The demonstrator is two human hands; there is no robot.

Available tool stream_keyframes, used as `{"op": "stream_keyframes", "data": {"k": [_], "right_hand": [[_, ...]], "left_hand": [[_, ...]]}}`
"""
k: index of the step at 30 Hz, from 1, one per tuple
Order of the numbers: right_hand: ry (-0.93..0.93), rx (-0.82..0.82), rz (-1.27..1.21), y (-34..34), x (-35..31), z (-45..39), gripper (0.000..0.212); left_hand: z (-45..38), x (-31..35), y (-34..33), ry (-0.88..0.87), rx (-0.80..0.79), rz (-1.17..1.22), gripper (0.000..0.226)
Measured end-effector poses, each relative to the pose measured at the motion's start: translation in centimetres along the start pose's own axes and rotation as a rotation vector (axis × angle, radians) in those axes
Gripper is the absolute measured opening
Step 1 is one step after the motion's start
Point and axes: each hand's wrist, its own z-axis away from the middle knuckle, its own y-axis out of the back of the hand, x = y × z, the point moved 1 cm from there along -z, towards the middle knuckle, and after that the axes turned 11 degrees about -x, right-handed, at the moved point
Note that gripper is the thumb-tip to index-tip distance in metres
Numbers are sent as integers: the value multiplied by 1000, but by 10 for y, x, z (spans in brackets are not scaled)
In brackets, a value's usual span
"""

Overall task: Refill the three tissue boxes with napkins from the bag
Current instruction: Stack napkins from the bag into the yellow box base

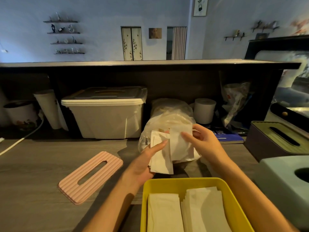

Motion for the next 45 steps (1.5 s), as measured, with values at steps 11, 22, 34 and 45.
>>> {"op": "stream_keyframes", "data": {"k": [11,22,34,45], "right_hand": [[128,-134,292,-19,-3,8,17],[73,-186,446,-13,6,4,21],[128,-70,307,-8,4,3,31],[172,-73,469,0,23,-3,24]], "left_hand": [[-1,-1,-11,59,-49,87,56],[-3,-4,-12,112,-57,-20,61],[0,-4,-12,110,-125,9,75],[1,14,1,-72,101,2,48]]}}
